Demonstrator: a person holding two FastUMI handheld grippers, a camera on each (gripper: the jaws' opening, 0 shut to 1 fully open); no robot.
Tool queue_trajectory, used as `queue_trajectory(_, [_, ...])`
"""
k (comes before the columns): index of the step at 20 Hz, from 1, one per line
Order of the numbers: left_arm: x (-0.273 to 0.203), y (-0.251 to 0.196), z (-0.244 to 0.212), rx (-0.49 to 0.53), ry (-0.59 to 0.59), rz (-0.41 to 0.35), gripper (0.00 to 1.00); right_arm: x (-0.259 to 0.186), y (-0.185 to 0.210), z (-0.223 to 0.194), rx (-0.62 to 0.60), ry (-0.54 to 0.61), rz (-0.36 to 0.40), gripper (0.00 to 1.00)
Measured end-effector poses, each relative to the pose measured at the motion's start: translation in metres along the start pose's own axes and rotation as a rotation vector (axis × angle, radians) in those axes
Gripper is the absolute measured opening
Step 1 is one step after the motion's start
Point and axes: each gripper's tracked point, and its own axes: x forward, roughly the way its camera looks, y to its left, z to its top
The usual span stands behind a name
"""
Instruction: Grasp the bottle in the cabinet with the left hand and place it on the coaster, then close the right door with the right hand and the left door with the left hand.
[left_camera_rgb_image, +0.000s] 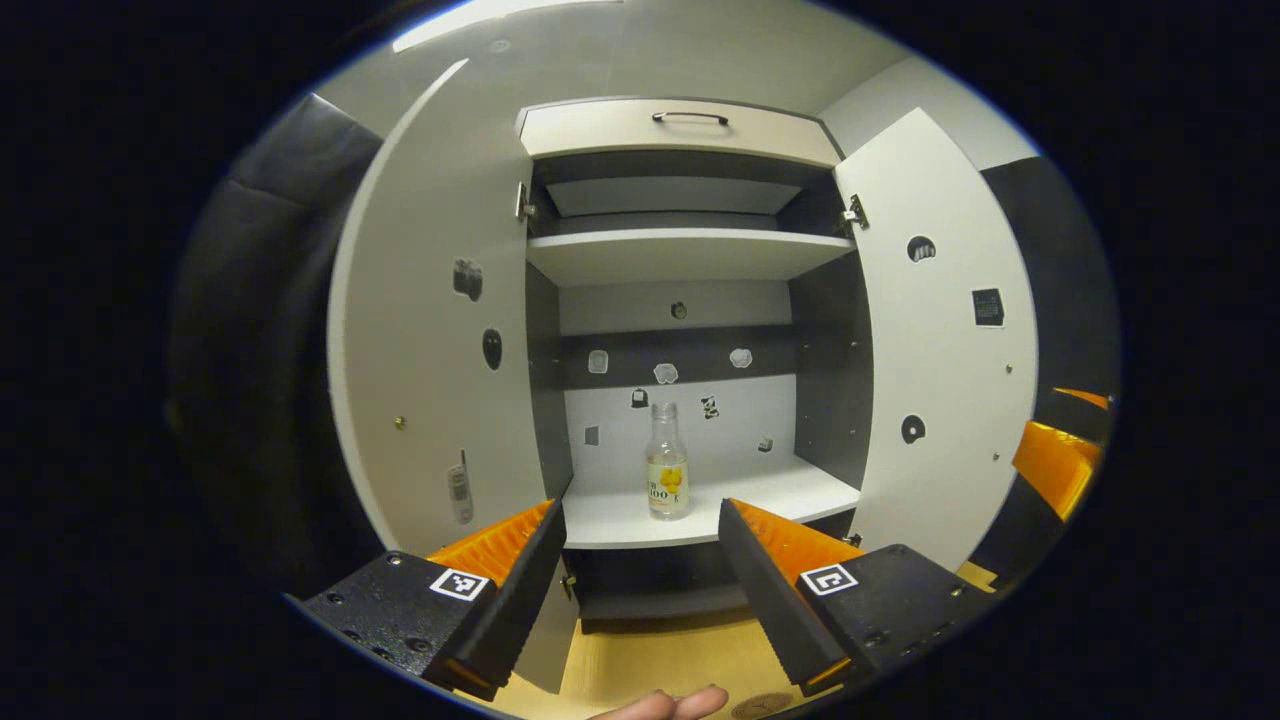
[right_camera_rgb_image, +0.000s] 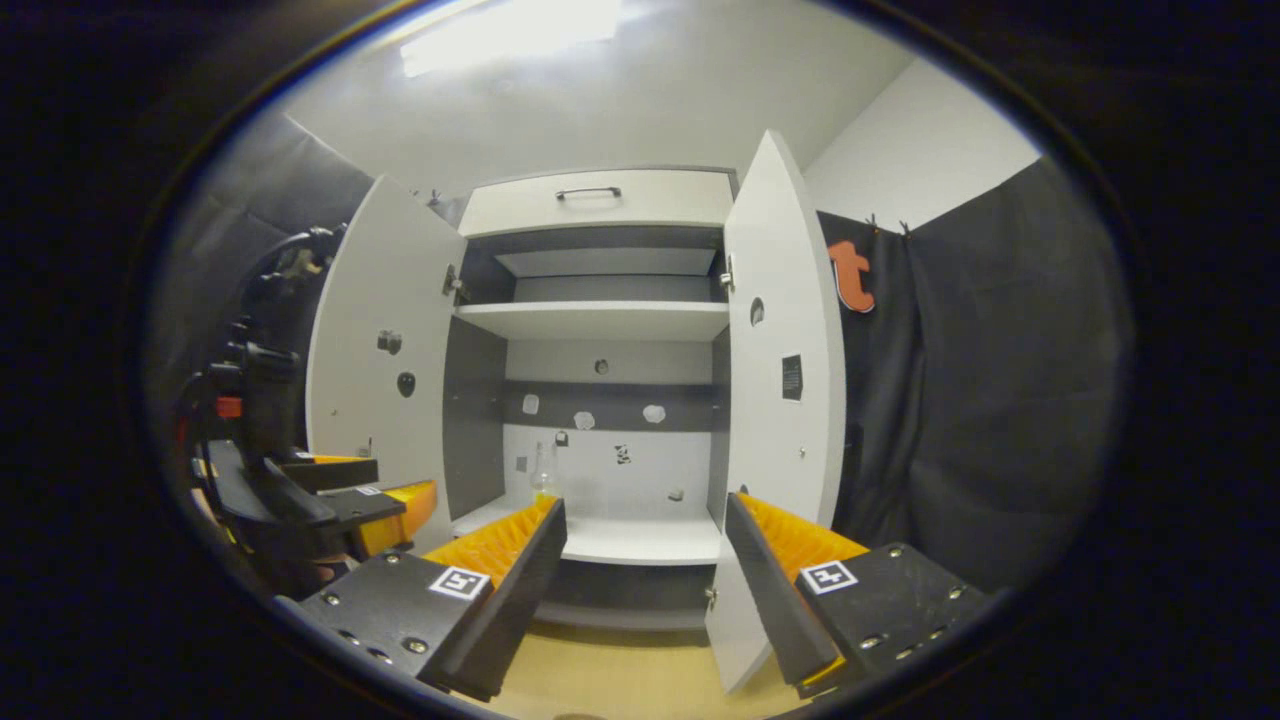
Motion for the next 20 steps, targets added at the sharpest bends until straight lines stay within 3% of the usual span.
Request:
queue_trajectory(9, [0.15, -0.012, -0.044, -0.022, -0.069, -0.018, 0.98, 0.038, 0.002, -0.012, 0.033, -0.021, -0.015, 0.97])
queue_trajectory(17, [0.256, -0.026, -0.071, -0.06, -0.03, -0.016, 0.98, 0.048, 0.0, -0.022, 0.021, -0.021, -0.001, 0.97])
queue_trajectory(20, [0.286, -0.03, -0.076, -0.029, -0.018, -0.018, 0.98, 0.045, -0.007, -0.028, 0.011, -0.006, -0.014, 0.94])
